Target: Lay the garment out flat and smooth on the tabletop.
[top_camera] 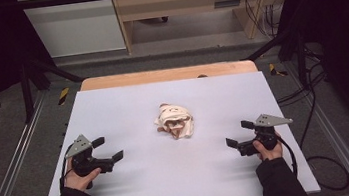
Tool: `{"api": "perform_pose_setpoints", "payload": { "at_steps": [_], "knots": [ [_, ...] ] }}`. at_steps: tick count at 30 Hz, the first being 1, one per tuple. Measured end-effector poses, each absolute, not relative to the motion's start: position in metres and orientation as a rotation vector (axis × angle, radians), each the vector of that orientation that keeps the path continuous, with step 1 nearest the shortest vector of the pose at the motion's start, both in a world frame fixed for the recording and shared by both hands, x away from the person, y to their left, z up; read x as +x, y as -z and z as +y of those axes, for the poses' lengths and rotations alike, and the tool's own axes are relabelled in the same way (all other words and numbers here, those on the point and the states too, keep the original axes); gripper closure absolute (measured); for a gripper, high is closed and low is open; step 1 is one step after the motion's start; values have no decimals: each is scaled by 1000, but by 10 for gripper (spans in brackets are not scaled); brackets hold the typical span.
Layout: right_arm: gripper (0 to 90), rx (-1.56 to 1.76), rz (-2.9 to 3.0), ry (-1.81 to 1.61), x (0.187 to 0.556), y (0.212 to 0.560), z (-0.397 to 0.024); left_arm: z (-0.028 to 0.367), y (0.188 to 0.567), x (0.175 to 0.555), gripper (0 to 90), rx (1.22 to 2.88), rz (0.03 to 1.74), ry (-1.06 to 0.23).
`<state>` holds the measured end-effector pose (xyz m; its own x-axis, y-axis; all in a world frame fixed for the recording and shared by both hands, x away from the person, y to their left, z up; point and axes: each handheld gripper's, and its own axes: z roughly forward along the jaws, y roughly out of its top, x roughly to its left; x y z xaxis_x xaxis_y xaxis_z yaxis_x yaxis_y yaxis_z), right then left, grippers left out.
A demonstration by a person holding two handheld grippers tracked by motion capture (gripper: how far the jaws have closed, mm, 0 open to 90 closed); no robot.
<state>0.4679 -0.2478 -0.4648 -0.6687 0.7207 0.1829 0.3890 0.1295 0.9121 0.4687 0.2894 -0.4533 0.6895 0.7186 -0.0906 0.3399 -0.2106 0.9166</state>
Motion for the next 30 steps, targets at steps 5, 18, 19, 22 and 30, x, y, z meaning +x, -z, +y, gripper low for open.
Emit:
{"api": "perform_pose_setpoints", "payload": {
  "at_steps": [5, 18, 19, 22, 30],
  "knots": [
    [5, 1079, 2113, -1558, 470, 464, -245, 283, 447, 471, 9, 1815, 832, -433],
    [5, 1039, 2127, -1566, 475, 456, -227, 265, 438, 476, 9, 1834, 816, -433],
    [5, 1039, 2130, -1560, 476, 456, -226, 264, 437, 477, 9, 1839, 818, -431],
    [5, 1040, 2129, -1559, 478, 454, -221, 260, 436, 480, 9, 1843, 817, -429],
    [5, 1048, 2139, -1546, 484, 454, -211, 249, 434, 488, 9, 1847, 814, -421]
  ]
}}
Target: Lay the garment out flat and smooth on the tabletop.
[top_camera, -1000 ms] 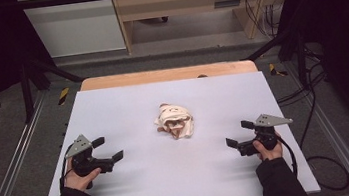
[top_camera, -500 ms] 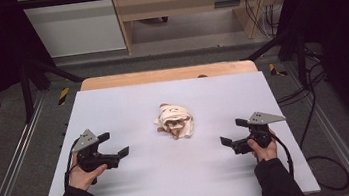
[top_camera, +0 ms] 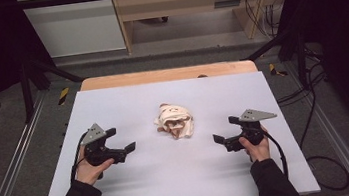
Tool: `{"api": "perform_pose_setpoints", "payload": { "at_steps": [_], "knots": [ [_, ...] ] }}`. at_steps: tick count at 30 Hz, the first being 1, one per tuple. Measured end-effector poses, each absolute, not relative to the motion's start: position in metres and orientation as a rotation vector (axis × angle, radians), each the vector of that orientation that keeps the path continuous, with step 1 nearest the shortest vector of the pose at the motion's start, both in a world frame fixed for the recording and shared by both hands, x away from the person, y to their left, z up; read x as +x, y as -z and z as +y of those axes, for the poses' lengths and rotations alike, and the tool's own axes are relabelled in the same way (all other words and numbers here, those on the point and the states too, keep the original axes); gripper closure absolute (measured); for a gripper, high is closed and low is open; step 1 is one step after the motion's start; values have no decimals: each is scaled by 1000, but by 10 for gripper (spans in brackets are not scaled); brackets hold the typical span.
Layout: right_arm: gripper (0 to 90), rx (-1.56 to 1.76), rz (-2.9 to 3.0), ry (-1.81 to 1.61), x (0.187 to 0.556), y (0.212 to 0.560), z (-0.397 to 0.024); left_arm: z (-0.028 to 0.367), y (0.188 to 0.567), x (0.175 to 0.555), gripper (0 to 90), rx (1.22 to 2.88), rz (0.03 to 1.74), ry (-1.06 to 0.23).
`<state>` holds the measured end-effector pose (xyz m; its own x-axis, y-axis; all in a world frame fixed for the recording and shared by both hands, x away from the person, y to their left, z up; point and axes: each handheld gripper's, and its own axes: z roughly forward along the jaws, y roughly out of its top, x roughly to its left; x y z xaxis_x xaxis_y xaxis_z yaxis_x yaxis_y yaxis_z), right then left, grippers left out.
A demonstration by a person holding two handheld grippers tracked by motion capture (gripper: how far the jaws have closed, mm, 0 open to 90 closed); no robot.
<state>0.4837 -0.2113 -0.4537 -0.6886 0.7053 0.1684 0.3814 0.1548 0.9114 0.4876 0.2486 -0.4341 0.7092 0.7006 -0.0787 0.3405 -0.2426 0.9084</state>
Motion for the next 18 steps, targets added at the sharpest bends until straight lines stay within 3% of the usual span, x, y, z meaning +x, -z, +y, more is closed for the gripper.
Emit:
{"api": "perform_pose_setpoints", "payload": {
  "at_steps": [18],
  "knots": [
    [6, 1028, 2165, -1523, 497, 452, -187, 218, 431, 506, 9, 1870, 814, -422]
  ]
}}
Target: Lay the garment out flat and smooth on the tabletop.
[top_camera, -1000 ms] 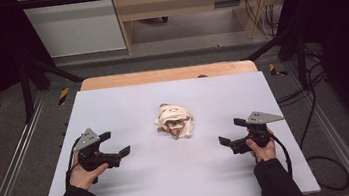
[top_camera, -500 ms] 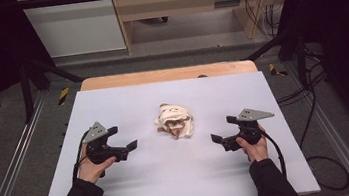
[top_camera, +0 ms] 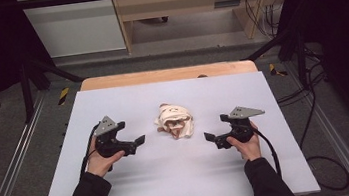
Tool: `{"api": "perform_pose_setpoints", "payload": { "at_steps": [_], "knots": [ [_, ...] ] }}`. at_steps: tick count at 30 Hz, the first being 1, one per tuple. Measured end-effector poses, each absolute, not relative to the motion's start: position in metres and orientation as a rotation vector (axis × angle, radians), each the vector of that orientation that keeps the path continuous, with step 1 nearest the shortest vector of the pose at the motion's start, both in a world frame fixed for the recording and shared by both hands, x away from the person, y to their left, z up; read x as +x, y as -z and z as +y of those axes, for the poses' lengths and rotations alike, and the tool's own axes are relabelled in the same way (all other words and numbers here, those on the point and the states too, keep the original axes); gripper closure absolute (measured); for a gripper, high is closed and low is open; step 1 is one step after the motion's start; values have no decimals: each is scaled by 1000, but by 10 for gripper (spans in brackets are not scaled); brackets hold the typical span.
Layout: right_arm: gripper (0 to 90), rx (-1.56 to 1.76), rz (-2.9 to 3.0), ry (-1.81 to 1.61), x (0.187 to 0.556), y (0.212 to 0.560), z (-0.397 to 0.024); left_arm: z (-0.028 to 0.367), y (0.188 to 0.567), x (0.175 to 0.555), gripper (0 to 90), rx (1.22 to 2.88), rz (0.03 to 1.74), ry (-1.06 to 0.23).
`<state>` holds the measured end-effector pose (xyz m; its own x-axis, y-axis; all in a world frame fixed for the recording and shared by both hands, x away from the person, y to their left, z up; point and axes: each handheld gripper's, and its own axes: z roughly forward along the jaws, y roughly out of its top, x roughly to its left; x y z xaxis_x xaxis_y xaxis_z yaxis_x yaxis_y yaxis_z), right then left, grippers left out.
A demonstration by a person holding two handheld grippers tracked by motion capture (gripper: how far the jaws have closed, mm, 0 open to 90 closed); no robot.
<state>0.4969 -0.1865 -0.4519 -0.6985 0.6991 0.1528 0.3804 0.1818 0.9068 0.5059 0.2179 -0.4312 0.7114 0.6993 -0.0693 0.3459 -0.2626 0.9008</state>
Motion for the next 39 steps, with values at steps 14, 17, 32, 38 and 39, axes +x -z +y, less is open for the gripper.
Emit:
{"api": "perform_pose_setpoints", "payload": {
  "at_steps": [14, 17, 32, 38, 39],
  "knots": [
    [14, 1031, 2223, -1477, 511, 459, -159, 192, 440, 523, 24, 1887, 835, -431],
    [21, 1037, 2238, -1459, 515, 461, -152, 185, 443, 527, 35, 1892, 845, -433],
    [121, 1057, 2281, -1358, 526, 477, -122, 156, 465, 543, 164, 1901, 913, -445],
    [212, 1082, 2257, -1319, 528, 480, -119, 150, 468, 544, 281, 1904, 916, -449],
    [212, 1082, 2257, -1319, 528, 480, -119, 149, 469, 544, 281, 1906, 915, -452]
  ]
}}
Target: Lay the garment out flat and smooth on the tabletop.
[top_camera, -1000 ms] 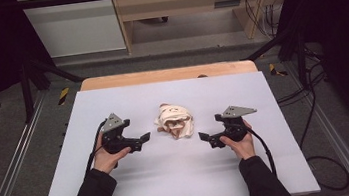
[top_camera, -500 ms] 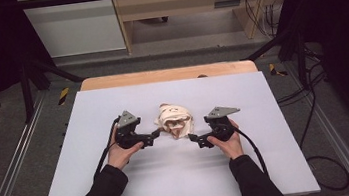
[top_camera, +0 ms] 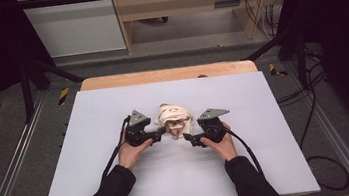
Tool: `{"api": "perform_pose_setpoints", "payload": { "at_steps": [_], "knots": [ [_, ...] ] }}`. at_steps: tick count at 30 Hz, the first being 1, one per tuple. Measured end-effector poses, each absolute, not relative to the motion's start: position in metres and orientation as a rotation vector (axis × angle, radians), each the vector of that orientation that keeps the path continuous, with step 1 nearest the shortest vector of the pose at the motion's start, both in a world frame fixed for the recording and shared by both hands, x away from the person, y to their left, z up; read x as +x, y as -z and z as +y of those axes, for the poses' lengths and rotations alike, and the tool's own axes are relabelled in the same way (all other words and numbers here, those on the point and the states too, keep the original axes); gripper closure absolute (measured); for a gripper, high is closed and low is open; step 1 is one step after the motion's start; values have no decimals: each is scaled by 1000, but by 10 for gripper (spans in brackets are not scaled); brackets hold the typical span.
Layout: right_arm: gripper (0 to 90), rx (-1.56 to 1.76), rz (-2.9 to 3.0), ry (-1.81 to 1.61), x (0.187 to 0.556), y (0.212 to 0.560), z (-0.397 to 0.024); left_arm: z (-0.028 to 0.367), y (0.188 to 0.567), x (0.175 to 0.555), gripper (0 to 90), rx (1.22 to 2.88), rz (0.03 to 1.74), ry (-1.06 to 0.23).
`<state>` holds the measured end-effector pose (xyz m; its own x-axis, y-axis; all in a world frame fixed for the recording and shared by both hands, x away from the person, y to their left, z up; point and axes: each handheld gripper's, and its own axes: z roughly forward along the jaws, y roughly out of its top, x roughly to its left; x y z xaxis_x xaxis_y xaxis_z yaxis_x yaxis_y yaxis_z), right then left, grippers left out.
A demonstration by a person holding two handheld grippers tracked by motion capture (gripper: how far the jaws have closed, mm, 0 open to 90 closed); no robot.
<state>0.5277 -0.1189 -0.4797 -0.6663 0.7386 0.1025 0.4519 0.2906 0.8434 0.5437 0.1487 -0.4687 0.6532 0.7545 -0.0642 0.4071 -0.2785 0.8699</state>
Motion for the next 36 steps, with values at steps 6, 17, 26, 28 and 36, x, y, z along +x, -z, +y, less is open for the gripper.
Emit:
{"api": "perform_pose_setpoints", "payload": {
  "at_steps": [6, 17, 26, 28, 36],
  "knots": [
    [284, 1088, 2261, -1283, 529, 484, -114, 139, 476, 545, 420, 1903, 933, -430],
    [500, 1088, 2294, -1253, 531, 489, -108, 135, 481, 547, 596, 1870, 956, -418],
    [662, 1093, 2293, -1219, 532, 492, -106, 134, 484, 549, 713, 1866, 968, -418],
    [742, 1090, 2296, -1213, 531, 491, -106, 134, 484, 548, 757, 1879, 964, -414],
    [869, 1054, 2295, -1270, 525, 481, -111, 138, 473, 540, 810, 1914, 942, -423]
  ]
}}
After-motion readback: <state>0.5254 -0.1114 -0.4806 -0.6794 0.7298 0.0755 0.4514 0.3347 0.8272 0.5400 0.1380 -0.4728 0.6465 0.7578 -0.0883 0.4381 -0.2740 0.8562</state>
